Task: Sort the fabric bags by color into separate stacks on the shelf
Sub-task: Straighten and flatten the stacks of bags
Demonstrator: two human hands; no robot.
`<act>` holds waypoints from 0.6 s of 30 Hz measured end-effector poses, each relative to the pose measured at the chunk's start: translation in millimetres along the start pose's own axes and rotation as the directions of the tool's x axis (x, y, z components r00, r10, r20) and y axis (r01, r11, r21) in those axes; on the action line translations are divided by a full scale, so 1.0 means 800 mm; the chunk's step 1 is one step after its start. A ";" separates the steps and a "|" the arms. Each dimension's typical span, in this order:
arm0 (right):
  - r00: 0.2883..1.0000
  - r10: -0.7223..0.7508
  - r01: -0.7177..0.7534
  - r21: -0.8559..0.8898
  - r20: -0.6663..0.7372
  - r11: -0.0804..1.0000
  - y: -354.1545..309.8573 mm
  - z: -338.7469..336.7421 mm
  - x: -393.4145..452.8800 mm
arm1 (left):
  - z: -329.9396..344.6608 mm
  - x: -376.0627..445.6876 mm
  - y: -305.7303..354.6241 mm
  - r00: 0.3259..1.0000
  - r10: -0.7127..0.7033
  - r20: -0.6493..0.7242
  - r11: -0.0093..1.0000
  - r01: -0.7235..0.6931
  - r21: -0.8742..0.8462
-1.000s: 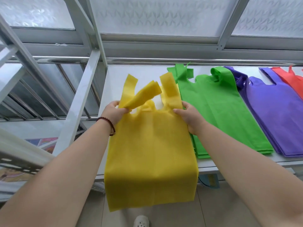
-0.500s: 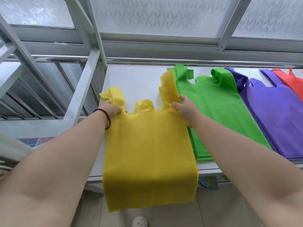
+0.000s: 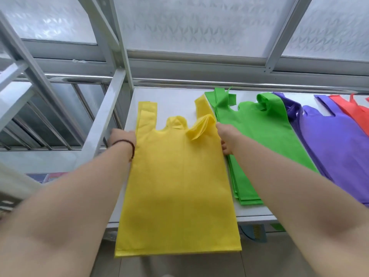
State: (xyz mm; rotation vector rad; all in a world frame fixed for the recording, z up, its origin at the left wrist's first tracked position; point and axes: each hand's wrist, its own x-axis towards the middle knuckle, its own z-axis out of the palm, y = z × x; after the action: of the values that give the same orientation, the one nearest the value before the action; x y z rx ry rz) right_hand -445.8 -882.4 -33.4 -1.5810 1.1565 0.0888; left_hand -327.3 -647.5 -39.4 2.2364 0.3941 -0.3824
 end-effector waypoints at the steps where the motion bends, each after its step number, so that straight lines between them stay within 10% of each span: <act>1: 1.000 0.000 -0.001 -0.030 -0.031 1.000 0.008 0.000 -0.003 | 0.004 -0.016 -0.008 0.999 0.019 -0.038 0.999 -0.017 0.047; 11: 0.991 -0.132 0.131 -0.548 0.038 0.826 0.064 -0.016 -0.084 | -0.038 -0.180 -0.132 0.973 0.162 0.163 0.873 -0.218 0.437; 15: 0.845 -0.532 0.452 -0.612 0.060 0.649 0.037 -0.021 -0.075 | -0.051 -0.221 -0.166 0.990 -0.134 0.050 0.987 0.129 0.095; 18: 0.820 -0.530 0.542 -0.594 0.217 0.595 0.008 -0.011 -0.043 | -0.058 -0.216 -0.179 0.900 -0.303 0.315 0.916 0.366 -0.166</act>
State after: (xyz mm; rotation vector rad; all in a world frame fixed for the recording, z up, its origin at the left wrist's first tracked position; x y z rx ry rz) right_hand -472.2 -867.3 -14.2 -2.4873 0.5849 0.0979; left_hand -534.9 -549.6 -38.5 1.8593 0.6395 -0.7933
